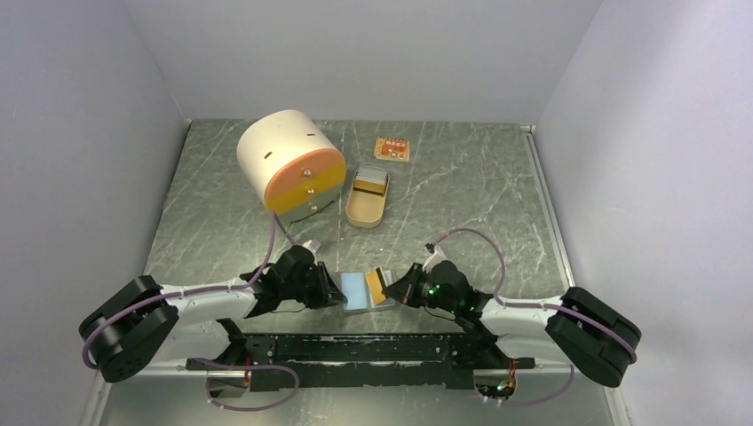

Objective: Put the credit cards into the card holder
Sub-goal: Insert the credit card into the card holder.

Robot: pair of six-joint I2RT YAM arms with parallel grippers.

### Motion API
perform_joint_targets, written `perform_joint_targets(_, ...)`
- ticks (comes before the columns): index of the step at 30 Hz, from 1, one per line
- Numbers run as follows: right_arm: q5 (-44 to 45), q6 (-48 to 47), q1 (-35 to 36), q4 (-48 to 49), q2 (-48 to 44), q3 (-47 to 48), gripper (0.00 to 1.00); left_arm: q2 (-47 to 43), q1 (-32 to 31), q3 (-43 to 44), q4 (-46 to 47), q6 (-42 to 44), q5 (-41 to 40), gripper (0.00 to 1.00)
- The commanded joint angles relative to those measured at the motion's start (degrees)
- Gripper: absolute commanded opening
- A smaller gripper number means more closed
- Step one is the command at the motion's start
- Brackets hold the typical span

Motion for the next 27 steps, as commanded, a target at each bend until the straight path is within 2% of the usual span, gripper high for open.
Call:
perform_joint_targets(1, -0.6, 0.4, 0.5, 3.9, 1.0, -0.9, 0.00, -0.1, 0.3, -0.5, -0.1, 0.6, -0.3, 0.24)
perform_joint_targets(17, -0.4, 0.7, 0.6, 4.4, -0.2, -1.8, 0.00, -0.4, 0.3, -0.5, -0.4, 0.6, -0.7, 0.24)
perform_joint_targets(27, -4.1, 1.7, 0.7, 12.8, 7.7, -1.7, 0.00, 0.3, 0.4, -0.4, 0.1, 0.7, -0.2, 0.24)
